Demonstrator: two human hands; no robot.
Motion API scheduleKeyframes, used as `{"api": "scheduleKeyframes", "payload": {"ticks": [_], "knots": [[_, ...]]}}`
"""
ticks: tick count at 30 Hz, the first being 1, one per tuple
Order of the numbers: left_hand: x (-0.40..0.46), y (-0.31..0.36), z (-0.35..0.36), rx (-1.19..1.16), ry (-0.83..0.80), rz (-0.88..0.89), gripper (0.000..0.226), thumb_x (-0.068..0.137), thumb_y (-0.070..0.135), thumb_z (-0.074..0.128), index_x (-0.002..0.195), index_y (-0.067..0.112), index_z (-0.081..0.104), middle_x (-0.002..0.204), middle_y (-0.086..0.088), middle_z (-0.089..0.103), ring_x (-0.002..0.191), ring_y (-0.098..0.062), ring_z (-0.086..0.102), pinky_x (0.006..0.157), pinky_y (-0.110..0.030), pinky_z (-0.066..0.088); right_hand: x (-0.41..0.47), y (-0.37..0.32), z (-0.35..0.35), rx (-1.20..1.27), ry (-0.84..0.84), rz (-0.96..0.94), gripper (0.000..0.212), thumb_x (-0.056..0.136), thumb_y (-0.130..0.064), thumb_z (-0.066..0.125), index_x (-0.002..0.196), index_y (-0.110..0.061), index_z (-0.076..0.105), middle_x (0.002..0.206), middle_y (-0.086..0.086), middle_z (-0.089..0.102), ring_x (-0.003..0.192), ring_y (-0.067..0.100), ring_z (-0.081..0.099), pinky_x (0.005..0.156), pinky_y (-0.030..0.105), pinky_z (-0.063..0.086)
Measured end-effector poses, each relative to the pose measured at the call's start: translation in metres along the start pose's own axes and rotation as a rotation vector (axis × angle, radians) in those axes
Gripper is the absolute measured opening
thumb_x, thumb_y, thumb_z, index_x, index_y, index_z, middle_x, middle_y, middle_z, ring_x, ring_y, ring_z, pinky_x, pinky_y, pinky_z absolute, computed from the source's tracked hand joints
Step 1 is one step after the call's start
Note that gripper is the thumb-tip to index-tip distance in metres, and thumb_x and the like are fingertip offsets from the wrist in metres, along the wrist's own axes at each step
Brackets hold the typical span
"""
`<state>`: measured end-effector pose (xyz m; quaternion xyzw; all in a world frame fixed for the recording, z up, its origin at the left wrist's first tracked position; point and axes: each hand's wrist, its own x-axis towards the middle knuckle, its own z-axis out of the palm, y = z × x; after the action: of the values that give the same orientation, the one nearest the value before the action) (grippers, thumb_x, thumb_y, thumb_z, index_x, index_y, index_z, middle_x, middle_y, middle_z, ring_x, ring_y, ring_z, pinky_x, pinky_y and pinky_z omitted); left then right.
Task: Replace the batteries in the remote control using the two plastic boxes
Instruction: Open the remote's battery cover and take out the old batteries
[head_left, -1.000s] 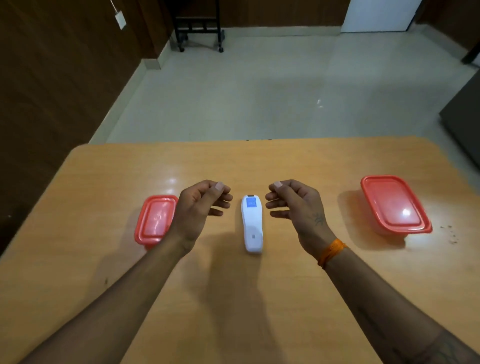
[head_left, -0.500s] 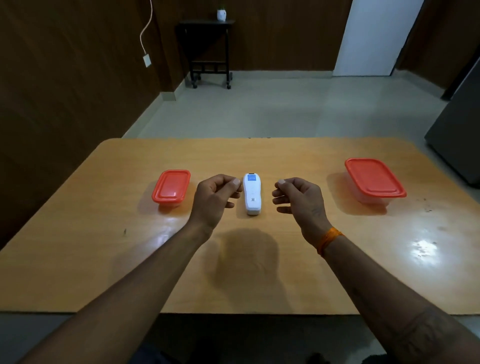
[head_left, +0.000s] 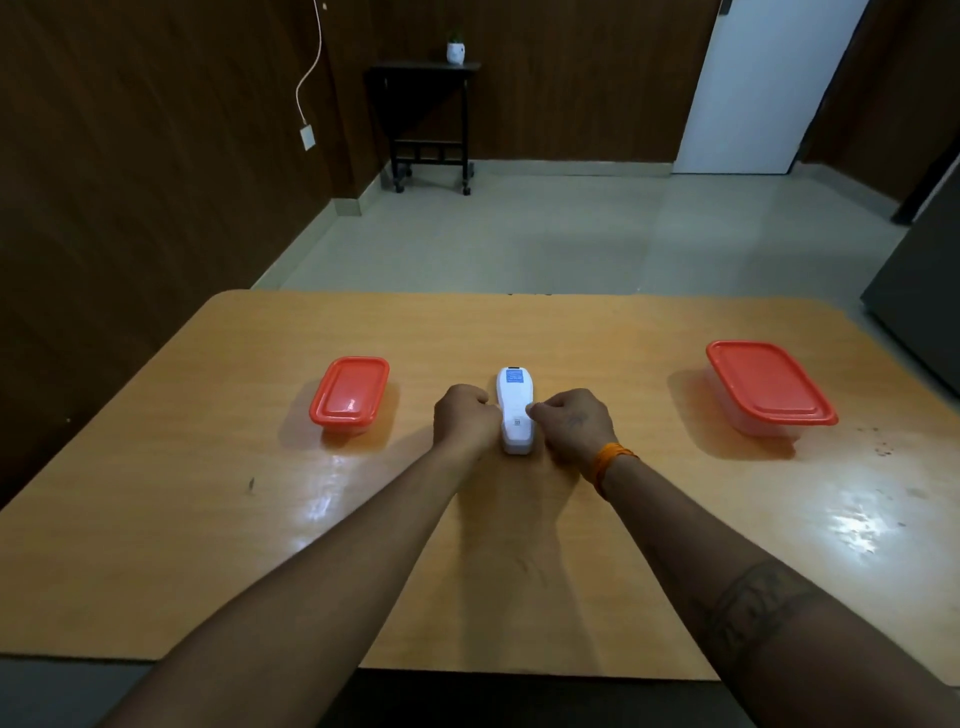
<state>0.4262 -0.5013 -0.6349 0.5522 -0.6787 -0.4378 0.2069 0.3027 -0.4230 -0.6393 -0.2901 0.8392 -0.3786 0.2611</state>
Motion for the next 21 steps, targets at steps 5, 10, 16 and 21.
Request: {"api": "scheduleKeyframes", "payload": {"ticks": [5,10,16,21], "knots": [[0.0,0.006,0.005,-0.076,-0.011,-0.031,0.02,0.086,0.007,0.066,0.099,0.016,0.078,0.103,-0.006,0.071,0.096,-0.03,0.068,0.088,-0.041,0.061,0.008,-0.002,0.011,-0.005,0.006,-0.024,0.033,0.085,-0.035,0.068,0.081,-0.003,0.077,0.08,0.023,0.075,0.065,0.033,0.066,0.066,0.043,0.059],[-0.011,0.006,0.006,-0.191,-0.004,-0.053,0.034,0.086,0.0,0.063,0.115,0.01,0.078,0.114,-0.007,0.074,0.103,-0.026,0.069,0.089,-0.035,0.059,0.003,0.002,0.015,0.087,-0.012,-0.04,0.018,0.085,-0.035,0.07,0.096,-0.021,0.064,0.101,0.007,0.071,0.086,0.032,0.072,0.078,0.052,0.063],[-0.042,0.002,-0.002,-0.407,-0.016,-0.034,0.025,0.08,0.013,0.068,0.101,0.023,0.079,0.106,0.0,0.078,0.099,-0.024,0.074,0.092,-0.045,0.062,-0.036,0.007,0.002,0.427,-0.053,0.033,0.039,0.09,-0.024,0.079,0.125,-0.012,0.065,0.106,0.012,0.074,0.086,0.027,0.075,0.065,0.038,0.063],[-0.078,-0.013,-0.006,-0.565,-0.092,-0.126,0.019,0.097,0.027,0.068,0.11,0.014,0.075,0.105,-0.005,0.08,0.094,-0.026,0.078,0.086,-0.044,0.065,-0.096,0.015,-0.016,0.659,-0.196,0.091,0.031,0.093,-0.02,0.076,0.123,-0.013,0.071,0.106,0.011,0.079,0.092,0.028,0.076,0.063,0.031,0.056]]}}
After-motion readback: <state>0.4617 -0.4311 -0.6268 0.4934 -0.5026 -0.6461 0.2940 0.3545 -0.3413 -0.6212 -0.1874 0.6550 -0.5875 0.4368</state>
